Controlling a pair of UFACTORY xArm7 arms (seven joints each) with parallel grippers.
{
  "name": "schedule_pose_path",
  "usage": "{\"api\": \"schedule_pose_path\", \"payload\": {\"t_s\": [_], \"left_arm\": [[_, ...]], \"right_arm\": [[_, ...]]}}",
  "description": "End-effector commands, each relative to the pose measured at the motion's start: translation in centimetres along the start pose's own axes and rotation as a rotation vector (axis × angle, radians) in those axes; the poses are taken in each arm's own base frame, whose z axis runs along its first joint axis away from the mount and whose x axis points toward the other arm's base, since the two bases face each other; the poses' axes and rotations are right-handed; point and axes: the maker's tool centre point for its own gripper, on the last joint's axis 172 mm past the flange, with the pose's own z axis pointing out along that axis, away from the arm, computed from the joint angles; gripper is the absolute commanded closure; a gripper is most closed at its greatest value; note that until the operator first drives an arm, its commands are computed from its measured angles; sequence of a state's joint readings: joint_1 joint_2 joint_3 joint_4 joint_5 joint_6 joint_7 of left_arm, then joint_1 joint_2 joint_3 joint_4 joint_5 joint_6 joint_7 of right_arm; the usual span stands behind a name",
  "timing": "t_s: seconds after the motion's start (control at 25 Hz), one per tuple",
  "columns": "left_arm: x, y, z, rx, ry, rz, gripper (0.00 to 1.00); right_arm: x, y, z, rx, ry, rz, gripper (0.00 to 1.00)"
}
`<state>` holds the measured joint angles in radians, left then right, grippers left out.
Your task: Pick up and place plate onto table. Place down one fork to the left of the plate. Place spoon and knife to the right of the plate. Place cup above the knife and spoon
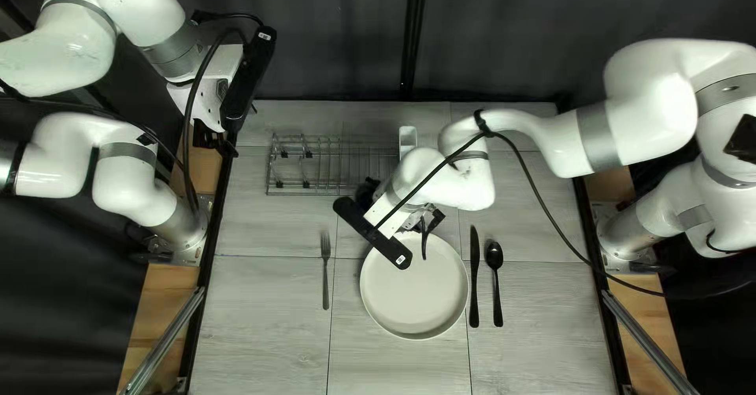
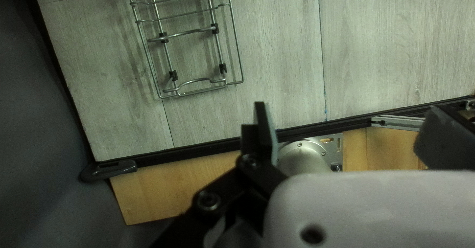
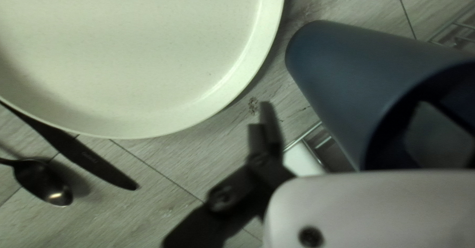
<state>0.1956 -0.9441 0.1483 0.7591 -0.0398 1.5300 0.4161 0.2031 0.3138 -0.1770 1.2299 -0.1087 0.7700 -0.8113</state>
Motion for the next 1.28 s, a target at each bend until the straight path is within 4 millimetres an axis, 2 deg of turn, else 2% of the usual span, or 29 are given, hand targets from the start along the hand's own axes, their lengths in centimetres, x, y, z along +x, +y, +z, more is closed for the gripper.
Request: {"api": "schedule_pose_path", "payload": {"t_s": [0.04, 0.16, 0.28, 0.4, 0.44, 0.56, 0.64, 0.76, 0.8, 0.92, 1.28], "left_arm": [[0.0, 0.0, 0.0, 0.000, 0.000, 0.000, 0.00], [0.0, 0.0, 0.0, 0.000, 0.000, 0.000, 0.00], [0.0, 0.0, 0.0, 0.000, 0.000, 0.000, 0.00], [0.0, 0.0, 0.0, 0.000, 0.000, 0.000, 0.00], [0.0, 0.0, 0.0, 0.000, 0.000, 0.000, 0.00], [0.0, 0.0, 0.0, 0.000, 0.000, 0.000, 0.00], [0.0, 0.0, 0.0, 0.000, 0.000, 0.000, 0.00], [0.0, 0.0, 0.0, 0.000, 0.000, 0.000, 0.00], [0.0, 0.0, 0.0, 0.000, 0.000, 0.000, 0.00], [0.0, 0.0, 0.0, 0.000, 0.000, 0.000, 0.00], [0.0, 0.0, 0.0, 0.000, 0.000, 0.000, 0.00]], "right_arm": [[0.0, -0.2, -1.0, -0.018, -0.001, -0.005, 1.00], [-0.2, -0.4, -1.9, -0.024, 0.002, -0.007, 1.00], [-0.7, -1.0, -4.0, -0.038, -0.004, 0.000, 1.00], [-1.5, -2.1, -7.2, -0.051, -0.020, 0.017, 1.00], [-2.2, -2.7, -8.4, -0.055, -0.034, 0.026, 1.00], [-4.3, -4.7, -10.5, -0.054, -0.075, 0.056, 1.00], [-7.1, -6.6, -11.6, -0.050, -0.103, 0.096, 1.00], [-9.5, -8.3, -12.0, -0.041, -0.112, 0.139, 1.00], [-10.9, -9.5, -11.9, -0.034, -0.114, 0.160, 1.00], [-13.4, -10.6, -10.6, -0.013, -0.115, 0.199, 1.00], [-16.9, -10.5, -6.6, 0.055, -0.123, 0.253, 1.00]]}}
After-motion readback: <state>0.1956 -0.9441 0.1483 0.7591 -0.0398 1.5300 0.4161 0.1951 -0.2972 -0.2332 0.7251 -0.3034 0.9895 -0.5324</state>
